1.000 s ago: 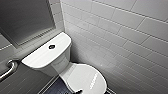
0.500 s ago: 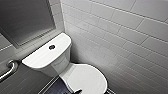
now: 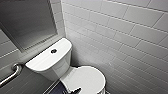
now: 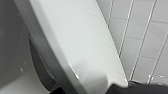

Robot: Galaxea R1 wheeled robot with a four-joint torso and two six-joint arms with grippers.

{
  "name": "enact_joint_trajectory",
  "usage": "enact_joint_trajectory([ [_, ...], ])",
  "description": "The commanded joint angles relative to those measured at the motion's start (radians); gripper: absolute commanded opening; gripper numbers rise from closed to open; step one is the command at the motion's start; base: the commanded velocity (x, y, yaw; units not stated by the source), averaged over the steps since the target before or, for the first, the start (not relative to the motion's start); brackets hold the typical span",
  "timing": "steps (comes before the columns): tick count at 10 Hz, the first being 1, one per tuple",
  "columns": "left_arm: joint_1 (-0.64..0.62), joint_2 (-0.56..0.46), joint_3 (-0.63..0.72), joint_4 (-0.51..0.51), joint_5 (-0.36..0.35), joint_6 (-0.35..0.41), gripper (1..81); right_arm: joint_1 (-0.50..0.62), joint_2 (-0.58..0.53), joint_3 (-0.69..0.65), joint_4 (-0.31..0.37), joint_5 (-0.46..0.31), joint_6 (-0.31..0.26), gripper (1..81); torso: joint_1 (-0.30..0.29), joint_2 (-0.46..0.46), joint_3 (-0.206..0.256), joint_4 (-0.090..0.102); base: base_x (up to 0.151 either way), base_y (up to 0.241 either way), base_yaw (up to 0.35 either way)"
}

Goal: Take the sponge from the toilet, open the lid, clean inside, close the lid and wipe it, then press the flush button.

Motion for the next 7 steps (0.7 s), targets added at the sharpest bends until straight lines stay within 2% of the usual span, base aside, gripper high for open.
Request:
enact_joint_trajectory([
  [1,-0.181,-0.017,0.087,-0.017,-0.134,0.016,81.1,0.008,-0.047,0.014,-0.004,-0.05,-0.001,1.0,0.0,0.0,0.0,0.0,0.0,0.0,0.0],
  [5,-0.221,-0.118,0.168,-0.154,-0.142,0.016,81.1,0.007,-0.044,0.017,-0.006,-0.052,-0.001,1.0,0.0,0.0,-0.001,0.0,0.0,0.0,0.0],
  [7,-0.232,-0.186,0.188,-0.249,-0.173,0.018,81.1,0.005,-0.044,0.02,-0.004,-0.052,-0.001,1.0,0.0,0.0,-0.001,0.0,0.0,0.0,0.0],
])
